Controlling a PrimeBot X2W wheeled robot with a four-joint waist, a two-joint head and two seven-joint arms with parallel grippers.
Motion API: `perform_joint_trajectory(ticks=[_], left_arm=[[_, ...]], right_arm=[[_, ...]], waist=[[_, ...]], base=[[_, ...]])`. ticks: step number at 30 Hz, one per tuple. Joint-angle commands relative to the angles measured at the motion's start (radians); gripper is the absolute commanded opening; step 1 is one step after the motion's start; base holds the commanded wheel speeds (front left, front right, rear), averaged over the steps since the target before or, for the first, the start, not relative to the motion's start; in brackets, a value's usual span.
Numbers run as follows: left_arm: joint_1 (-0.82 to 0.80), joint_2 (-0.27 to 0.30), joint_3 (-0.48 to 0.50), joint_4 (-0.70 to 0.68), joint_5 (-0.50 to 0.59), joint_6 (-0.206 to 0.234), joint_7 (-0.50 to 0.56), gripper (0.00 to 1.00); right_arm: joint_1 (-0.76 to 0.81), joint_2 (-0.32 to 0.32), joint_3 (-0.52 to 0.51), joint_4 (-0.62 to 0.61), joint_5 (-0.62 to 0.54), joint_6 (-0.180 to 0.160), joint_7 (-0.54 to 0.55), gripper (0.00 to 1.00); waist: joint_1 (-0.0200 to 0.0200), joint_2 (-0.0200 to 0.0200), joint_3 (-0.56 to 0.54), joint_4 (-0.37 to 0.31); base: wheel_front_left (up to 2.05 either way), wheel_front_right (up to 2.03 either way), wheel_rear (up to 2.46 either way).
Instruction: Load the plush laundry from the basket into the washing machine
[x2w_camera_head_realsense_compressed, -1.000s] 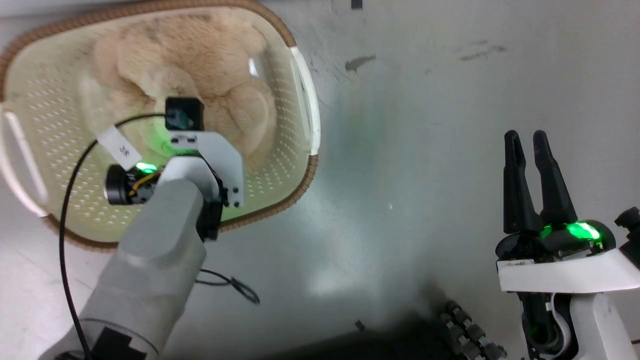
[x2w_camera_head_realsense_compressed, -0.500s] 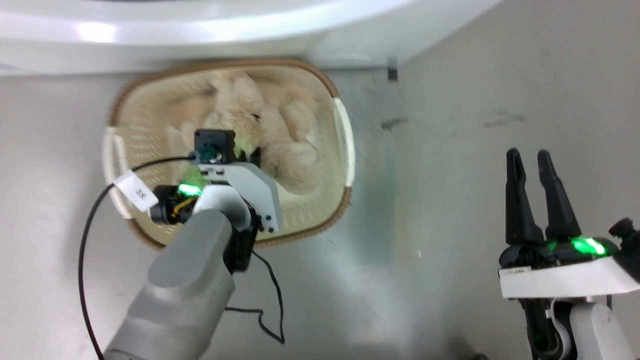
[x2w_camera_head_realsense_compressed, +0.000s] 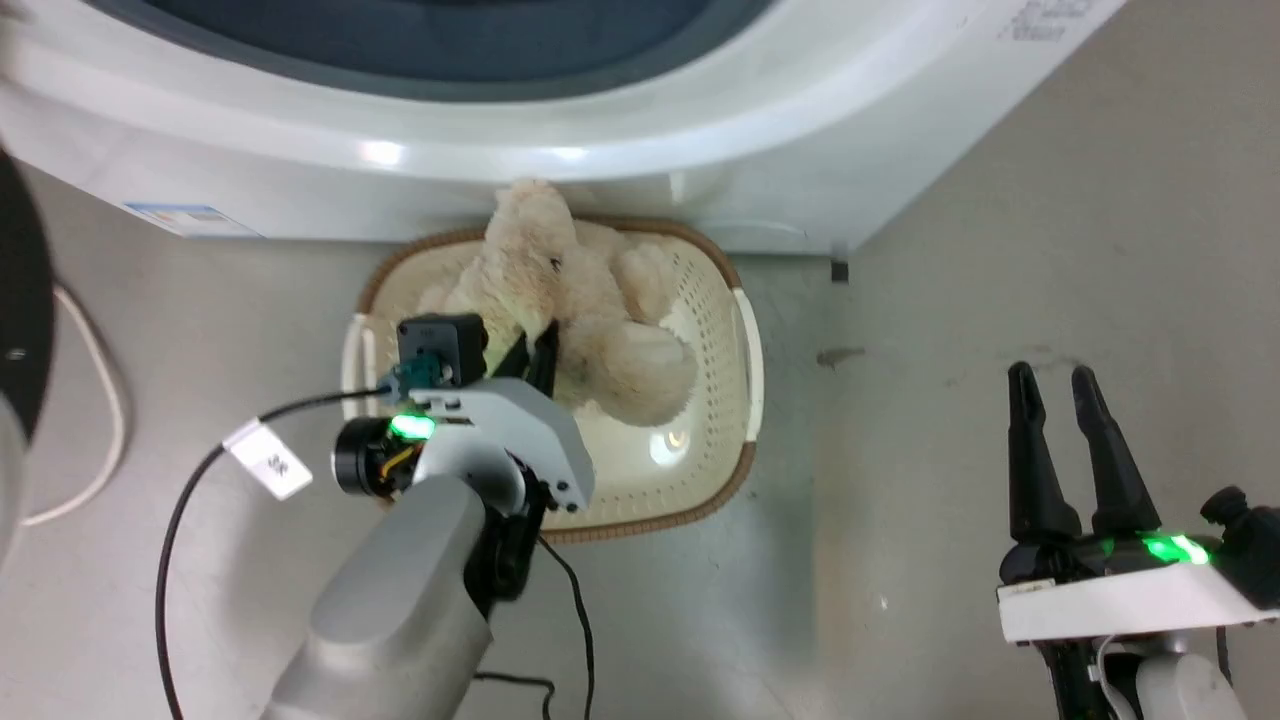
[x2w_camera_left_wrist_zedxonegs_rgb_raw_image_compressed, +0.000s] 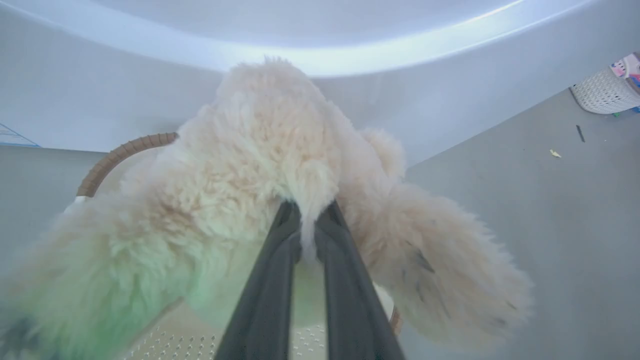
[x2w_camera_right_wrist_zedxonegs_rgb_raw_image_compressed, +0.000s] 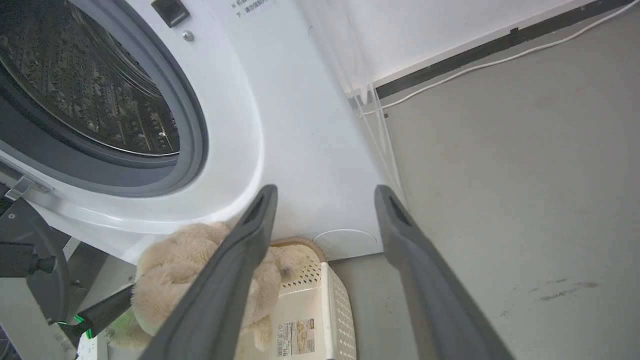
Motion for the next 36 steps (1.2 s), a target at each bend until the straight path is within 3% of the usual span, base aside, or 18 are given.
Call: perform_joint_trajectory(ticks=[1, 12, 22, 36], left_arm=[[0.012, -0.001, 0.002, -0.015, -0.001, 0.0, -0.011, 0.0], [0.156, 0.028, 0.01, -0.213, -0.016, 0.03, -0.056, 0.0], [0.269, 0.088, 0.026, -0.448, 0.005, 0.1, -0.081, 0.0], [0.19, 0.133, 0.067, -0.489, 0.031, 0.117, -0.101, 0.0]], right_arm=[[0.008, -0.001, -0.002, 0.001, -0.007, 0.001, -0.004, 1.0], [0.068, -0.001, -0.007, 0.038, -0.039, 0.001, -0.004, 1.0], [0.14, -0.001, -0.007, 0.071, -0.045, 0.001, -0.004, 1.0], [0.174, -0.001, -0.011, 0.073, -0.05, 0.001, -0.004, 1.0]], waist=[[0.0001, -0.0001, -0.028, 0.018], [0.0001, -0.0001, -0.197, 0.083], [0.0001, -0.0001, -0.326, 0.108], [0.0001, -0.0001, -0.369, 0.079]], base=[[0.0, 0.0, 0.0], [0.0, 0.0, 0.0], [0.0, 0.0, 0.0], [0.0, 0.0, 0.0]])
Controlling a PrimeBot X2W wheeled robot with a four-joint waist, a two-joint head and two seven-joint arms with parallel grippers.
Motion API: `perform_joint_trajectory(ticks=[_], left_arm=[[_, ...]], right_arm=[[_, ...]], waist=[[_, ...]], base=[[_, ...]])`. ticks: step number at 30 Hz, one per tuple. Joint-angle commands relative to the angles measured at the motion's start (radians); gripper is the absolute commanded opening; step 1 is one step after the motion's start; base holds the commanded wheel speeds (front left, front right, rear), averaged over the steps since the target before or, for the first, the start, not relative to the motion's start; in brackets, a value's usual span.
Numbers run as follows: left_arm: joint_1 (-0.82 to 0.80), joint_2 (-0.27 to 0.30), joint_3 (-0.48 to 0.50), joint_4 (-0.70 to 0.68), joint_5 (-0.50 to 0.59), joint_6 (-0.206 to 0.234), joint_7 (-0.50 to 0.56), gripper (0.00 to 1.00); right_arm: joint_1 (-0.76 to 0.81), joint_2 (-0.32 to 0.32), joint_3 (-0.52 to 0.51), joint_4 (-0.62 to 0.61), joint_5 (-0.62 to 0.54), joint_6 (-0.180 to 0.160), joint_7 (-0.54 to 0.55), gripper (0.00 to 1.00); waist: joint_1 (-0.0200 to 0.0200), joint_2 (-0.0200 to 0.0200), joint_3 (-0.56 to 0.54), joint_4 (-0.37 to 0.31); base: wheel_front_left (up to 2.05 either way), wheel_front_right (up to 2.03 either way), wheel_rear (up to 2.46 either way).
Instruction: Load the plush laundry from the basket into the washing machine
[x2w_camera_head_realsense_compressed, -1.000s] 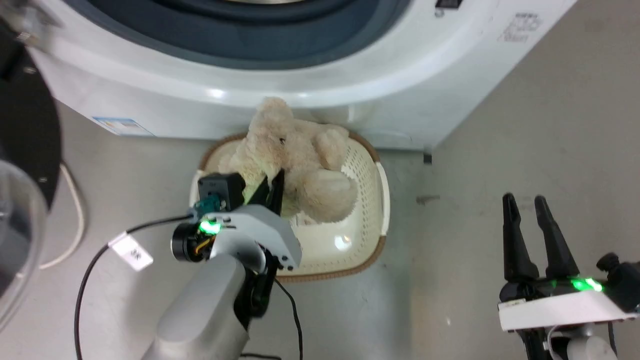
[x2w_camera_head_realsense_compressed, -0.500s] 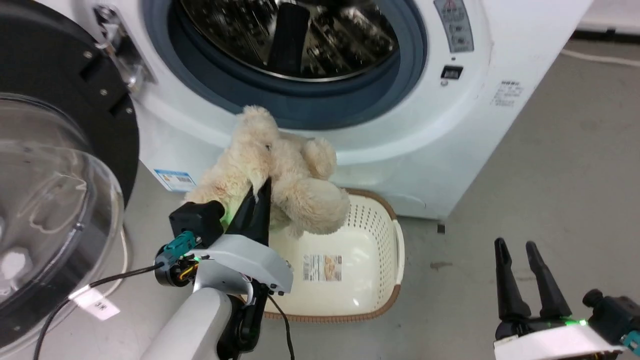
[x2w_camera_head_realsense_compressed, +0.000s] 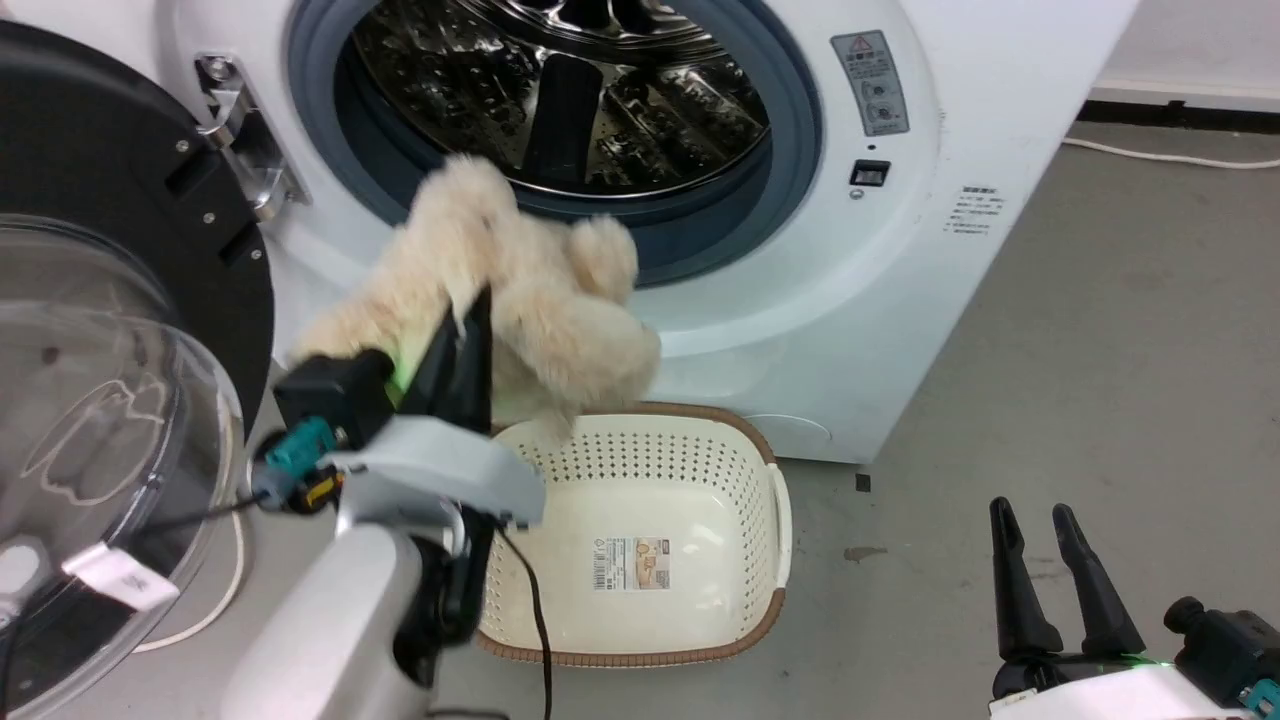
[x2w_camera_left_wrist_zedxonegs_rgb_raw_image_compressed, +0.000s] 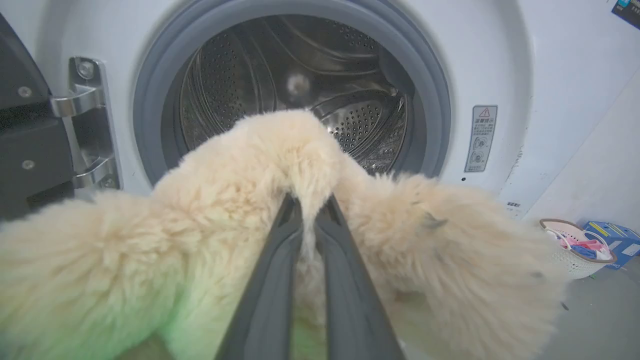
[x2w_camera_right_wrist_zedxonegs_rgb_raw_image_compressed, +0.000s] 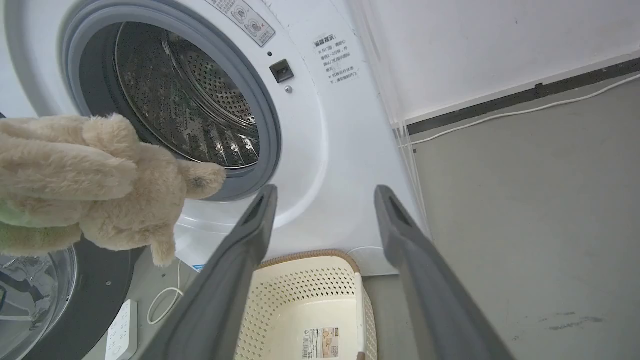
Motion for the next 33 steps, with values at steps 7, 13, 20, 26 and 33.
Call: perform_joint_trajectory(ticks=[7, 13, 20, 26, 33], left_arm=[[-0.122, 0.008, 0.032, 0.026, 0.014, -0.004, -0.025, 0.0], [-0.236, 0.007, 0.042, 0.086, 0.037, -0.017, -0.045, 0.0], [-0.361, 0.01, 0.062, 0.199, 0.068, -0.038, -0.078, 0.0], [-0.469, 0.006, 0.101, 0.261, 0.086, -0.045, -0.095, 0.0], [-0.583, 0.014, 0.14, 0.32, 0.109, -0.063, -0.101, 0.0]], right_arm=[[0.003, -0.001, -0.005, -0.005, -0.003, 0.001, -0.004, 1.0], [-0.022, -0.001, -0.008, -0.018, -0.006, 0.001, -0.004, 1.0], [-0.067, -0.001, -0.009, -0.036, -0.007, 0.001, -0.004, 1.0], [-0.106, -0.001, -0.009, -0.048, -0.001, 0.001, -0.004, 1.0], [-0.146, -0.001, -0.001, -0.066, 0.012, 0.001, -0.004, 1.0]], waist=[[0.0001, 0.0, 0.031, -0.032], [0.0001, 0.0, 0.094, -0.057], [0.0001, 0.0, 0.194, -0.099], [0.0001, 0.0, 0.282, -0.132], [0.0001, 0.0, 0.377, -0.165]], base=[[0.0, 0.0, 0.0], [0.0, 0.0, 0.0], [0.0, 0.0, 0.0], [0.0, 0.0, 0.0], [0.0, 0.0, 0.0]])
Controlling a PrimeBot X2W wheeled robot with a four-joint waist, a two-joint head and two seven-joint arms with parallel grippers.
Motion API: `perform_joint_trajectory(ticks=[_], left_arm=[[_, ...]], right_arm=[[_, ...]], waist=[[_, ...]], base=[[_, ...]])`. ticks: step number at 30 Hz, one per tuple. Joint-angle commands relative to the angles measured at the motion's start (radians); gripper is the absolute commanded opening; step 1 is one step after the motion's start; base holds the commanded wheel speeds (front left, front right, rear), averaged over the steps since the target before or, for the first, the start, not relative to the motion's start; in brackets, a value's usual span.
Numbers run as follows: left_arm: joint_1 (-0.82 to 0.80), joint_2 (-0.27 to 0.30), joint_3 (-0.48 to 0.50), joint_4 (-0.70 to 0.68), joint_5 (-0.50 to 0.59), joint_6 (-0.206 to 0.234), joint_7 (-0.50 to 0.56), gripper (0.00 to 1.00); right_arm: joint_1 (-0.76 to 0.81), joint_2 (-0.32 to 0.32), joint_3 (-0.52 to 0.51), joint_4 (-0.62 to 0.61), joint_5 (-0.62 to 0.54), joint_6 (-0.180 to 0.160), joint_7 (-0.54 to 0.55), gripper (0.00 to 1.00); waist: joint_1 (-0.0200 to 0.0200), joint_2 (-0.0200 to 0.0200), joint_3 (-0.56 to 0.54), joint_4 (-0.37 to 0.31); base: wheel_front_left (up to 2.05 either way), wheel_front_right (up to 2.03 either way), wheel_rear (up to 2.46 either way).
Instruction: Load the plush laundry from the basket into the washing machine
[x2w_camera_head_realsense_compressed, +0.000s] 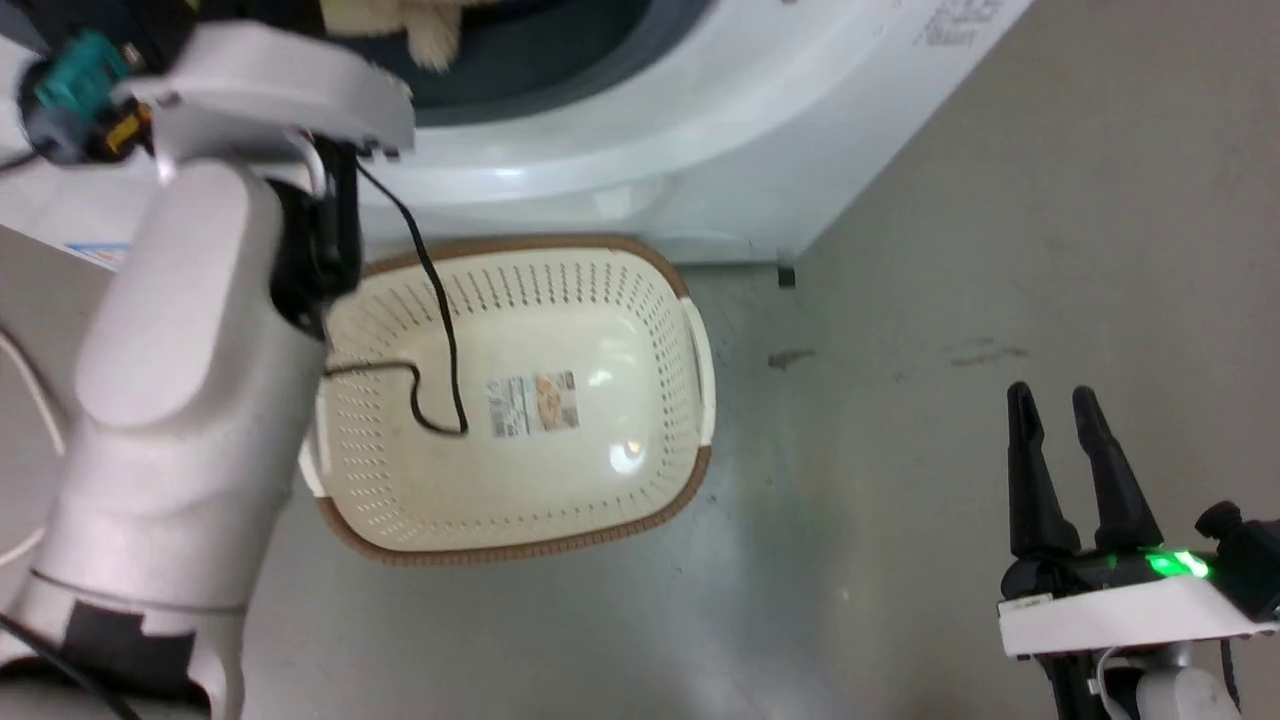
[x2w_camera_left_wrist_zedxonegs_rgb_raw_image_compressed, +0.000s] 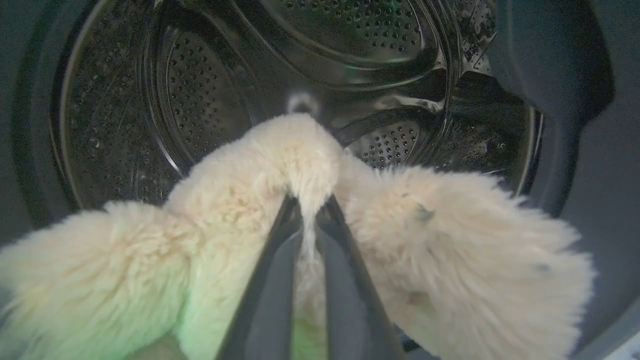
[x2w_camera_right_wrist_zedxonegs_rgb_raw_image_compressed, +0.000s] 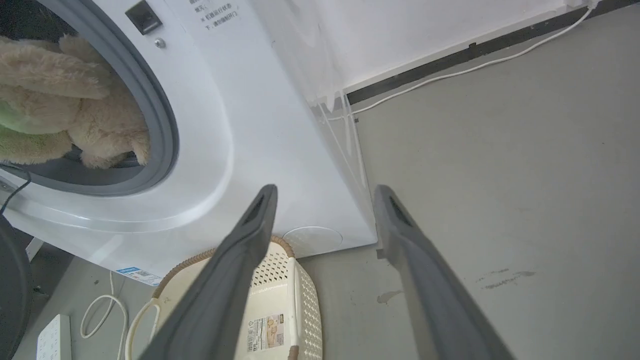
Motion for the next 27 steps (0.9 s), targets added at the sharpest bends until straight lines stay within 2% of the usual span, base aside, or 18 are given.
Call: perform_joint_trajectory(ticks=[1, 11, 27], left_arm=[[-0.045, 0.01, 0.008, 0.007, 0.014, -0.008, -0.012, 0.0], [-0.272, 0.06, 0.002, 0.095, 0.069, -0.029, -0.001, 0.0], [-0.597, 0.148, -0.019, 0.136, 0.148, -0.037, 0.074, 0.0]], right_arm=[[-0.019, -0.001, 0.002, -0.008, 0.005, 0.001, -0.004, 1.0], [-0.058, -0.001, 0.007, -0.033, 0.014, 0.001, -0.004, 1.0], [-0.108, -0.001, 0.033, -0.103, 0.024, 0.001, -0.004, 1.0]], waist=[[-0.0002, 0.0, 0.048, -0.023], [-0.0002, 0.0, 0.179, -0.052], [-0.0002, 0.0, 0.384, -0.102]], base=[[0.0, 0.0, 0.0], [0.0, 0.0, 0.0], [0.0, 0.0, 0.0]])
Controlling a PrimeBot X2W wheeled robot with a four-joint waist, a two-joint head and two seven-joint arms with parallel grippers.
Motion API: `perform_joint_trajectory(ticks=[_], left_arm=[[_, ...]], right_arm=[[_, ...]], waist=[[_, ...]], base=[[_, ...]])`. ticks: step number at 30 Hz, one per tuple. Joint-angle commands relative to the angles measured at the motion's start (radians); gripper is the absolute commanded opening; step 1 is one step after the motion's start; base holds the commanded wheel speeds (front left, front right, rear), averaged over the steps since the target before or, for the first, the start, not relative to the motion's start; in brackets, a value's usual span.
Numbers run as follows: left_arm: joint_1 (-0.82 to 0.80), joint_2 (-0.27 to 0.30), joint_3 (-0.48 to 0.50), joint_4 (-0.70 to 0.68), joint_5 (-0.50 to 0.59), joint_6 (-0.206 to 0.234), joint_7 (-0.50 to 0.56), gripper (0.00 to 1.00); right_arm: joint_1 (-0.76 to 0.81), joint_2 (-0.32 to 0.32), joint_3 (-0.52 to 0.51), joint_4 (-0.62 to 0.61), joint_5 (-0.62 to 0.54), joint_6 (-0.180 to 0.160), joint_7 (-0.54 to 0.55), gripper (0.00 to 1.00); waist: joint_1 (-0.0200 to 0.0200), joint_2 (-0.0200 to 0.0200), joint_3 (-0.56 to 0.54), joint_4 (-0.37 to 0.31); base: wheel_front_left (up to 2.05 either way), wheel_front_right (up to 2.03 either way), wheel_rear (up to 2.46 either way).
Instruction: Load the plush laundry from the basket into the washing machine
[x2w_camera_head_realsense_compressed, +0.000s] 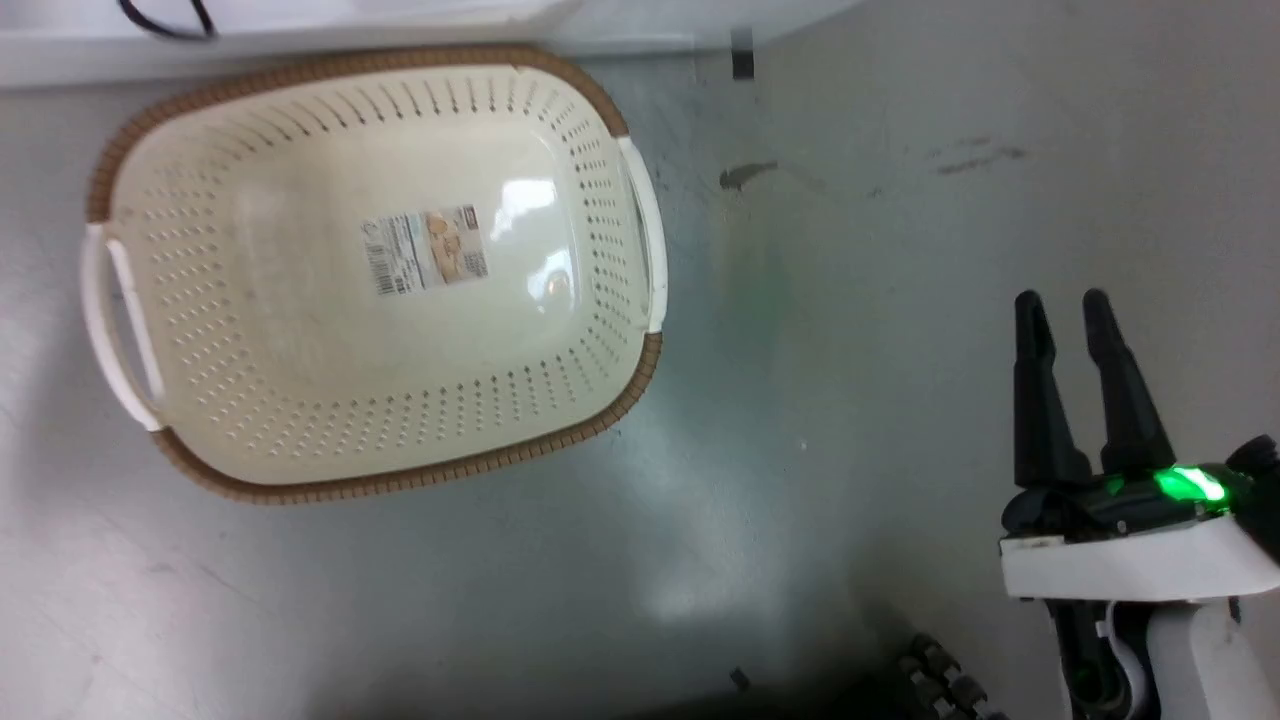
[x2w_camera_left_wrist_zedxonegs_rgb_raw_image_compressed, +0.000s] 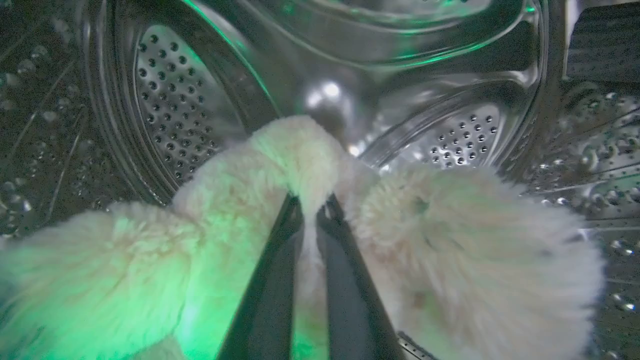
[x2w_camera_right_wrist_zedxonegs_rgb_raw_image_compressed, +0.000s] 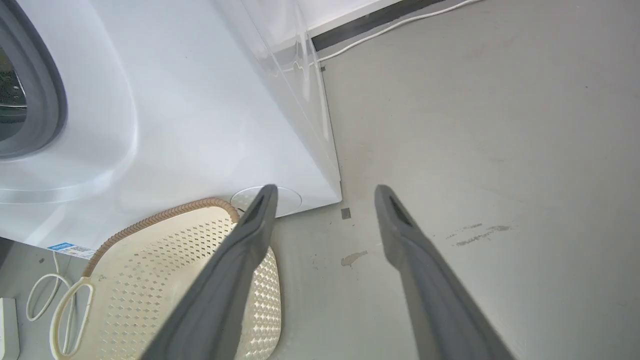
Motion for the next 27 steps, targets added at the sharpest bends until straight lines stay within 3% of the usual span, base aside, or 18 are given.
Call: perform_joint_trajectory(ticks=[1, 7, 15, 16, 17, 18, 27], left_arm=[[-0.032, 0.007, -0.002, -0.003, 0.008, -0.005, -0.001, 0.0], [-0.14, 0.034, -0.014, 0.017, 0.03, -0.013, 0.039, 0.0], [-0.197, 0.028, -0.017, 0.071, 0.011, -0.022, 0.101, 0.0], [-0.201, 0.024, -0.015, 0.082, 0.007, -0.017, 0.113, 0.22], [-0.205, 0.02, -0.014, 0.088, 0.001, -0.018, 0.116, 0.53], [-0.206, 0.016, -0.012, 0.097, -0.005, -0.019, 0.123, 1.0], [-0.159, -0.026, -0.019, 0.154, -0.059, -0.06, 0.13, 1.0]], right_arm=[[-0.019, -0.001, -0.002, -0.008, 0.005, 0.001, -0.003, 1.0], [-0.025, -0.001, 0.002, -0.04, 0.023, 0.001, -0.003, 1.0], [-0.03, -0.001, 0.012, -0.042, 0.033, 0.001, -0.003, 1.0], [-0.031, -0.001, 0.013, -0.041, 0.034, 0.001, -0.003, 1.0], [-0.033, -0.001, 0.014, -0.041, 0.036, 0.001, -0.003, 1.0], [-0.035, -0.001, 0.013, -0.041, 0.037, 0.001, -0.003, 1.0], [-0.055, -0.001, 0.001, -0.031, 0.019, 0.001, -0.003, 1.0]], waist=[[-0.0001, 0.0, 0.034, -0.012], [-0.0001, 0.0, 0.113, -0.034], [-0.0001, 0.0, 0.136, -0.048], [-0.0001, 0.0, 0.136, -0.048], [-0.0001, 0.0, 0.135, -0.047], [-0.0001, 0.0, 0.134, -0.044], [-0.0001, 0.0, 0.078, -0.011]], base=[[0.0, 0.0, 0.0], [0.0, 0.0, 0.0], [0.0, 0.0, 0.0], [0.0, 0.0, 0.0], [0.0, 0.0, 0.0], [0.0, 0.0, 0.0], [0.0, 0.0, 0.0]])
